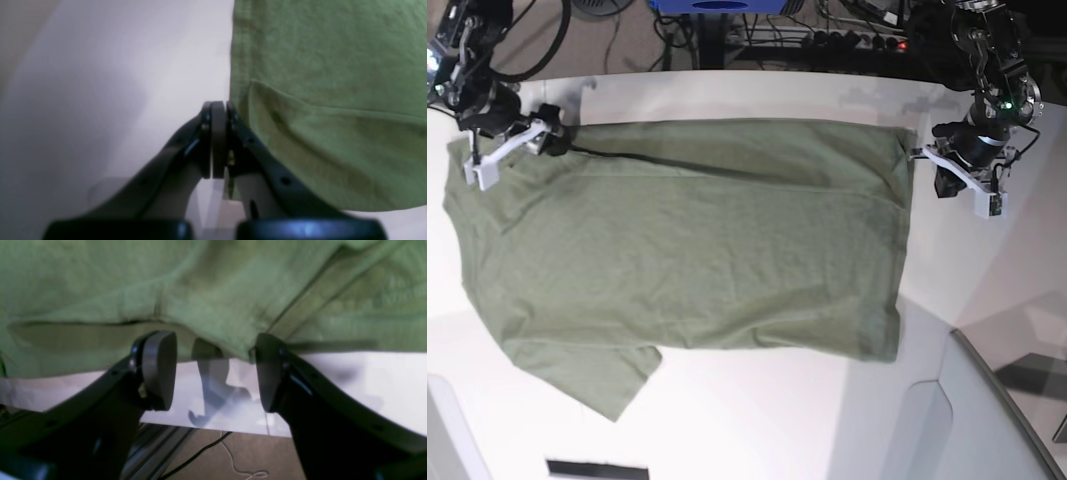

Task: Layout the t-shirt on the table in an organized manner, then fold the t-shirt properly
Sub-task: 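Hold the shirt edge with both grippers and pull it taut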

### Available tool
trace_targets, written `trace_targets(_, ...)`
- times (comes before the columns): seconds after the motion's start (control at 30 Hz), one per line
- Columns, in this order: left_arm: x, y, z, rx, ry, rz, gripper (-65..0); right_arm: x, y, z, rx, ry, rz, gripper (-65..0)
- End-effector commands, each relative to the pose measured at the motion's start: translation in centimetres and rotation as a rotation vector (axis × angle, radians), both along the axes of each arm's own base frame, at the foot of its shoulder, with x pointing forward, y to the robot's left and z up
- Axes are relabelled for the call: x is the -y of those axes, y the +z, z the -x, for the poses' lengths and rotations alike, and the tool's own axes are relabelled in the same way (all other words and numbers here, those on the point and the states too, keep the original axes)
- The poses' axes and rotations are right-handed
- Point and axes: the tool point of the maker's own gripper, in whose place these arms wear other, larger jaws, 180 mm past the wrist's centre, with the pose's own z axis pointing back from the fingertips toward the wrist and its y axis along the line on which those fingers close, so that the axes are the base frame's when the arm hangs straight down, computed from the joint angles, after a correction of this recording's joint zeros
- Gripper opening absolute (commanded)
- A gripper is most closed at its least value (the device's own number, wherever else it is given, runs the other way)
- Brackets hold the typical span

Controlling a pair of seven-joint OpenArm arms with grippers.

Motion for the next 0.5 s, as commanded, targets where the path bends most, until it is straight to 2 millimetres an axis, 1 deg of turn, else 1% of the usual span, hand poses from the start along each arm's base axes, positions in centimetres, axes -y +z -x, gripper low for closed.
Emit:
trace_targets(0.0,-0.33,1.01,-0.64,0.04,-0.003,-0.007,-65.0,0.34,0.47,-0.64,0.026,0.0,0.003,-33.0)
trace_targets(0.1,-0.33,1.01,-0.64,0.04,-0.003,-0.007,-65.0,0.23,0.16,-0.61,0.018,-0.003,-0.006,-42.6)
trace_targets(0.13,-0.33,1.01,-0.64,0.04,-0.003,-0.007,-65.0,0.21,0.11,-0.56,0.015,-0.003,-0.007,-44.1)
trace_targets(0.23,-0.33,1.01,-0.64,0.04,-0.003,-0.007,-65.0,0.22,0.12,-0.58,0.017,-0.004,-0.007,-44.9)
trace_targets(0.27,-0.33,1.01,-0.64,0.04,-0.003,-0.007,-65.0,0.21,0.13,-0.59,0.018,-0.002,-0.007,-46.1)
trace_targets(0.3,-0.33,1.01,-0.64,0.04,-0.003,-0.007,-65.0,0.19,0.13,-0.59,0.018,-0.001,-0.007,-49.1)
trace_targets(0.4,-0.33,1.01,-0.64,0.04,-0.003,-0.007,-65.0,0.23,0.37,-1.26,0.029,0.004,-0.005,-65.0)
trace_targets(0.47,-0.33,1.01,-0.64,0.04,-0.003,-0.007,-65.0,0.23,0.49,-1.55,0.035,0.004,-0.005,-64.1)
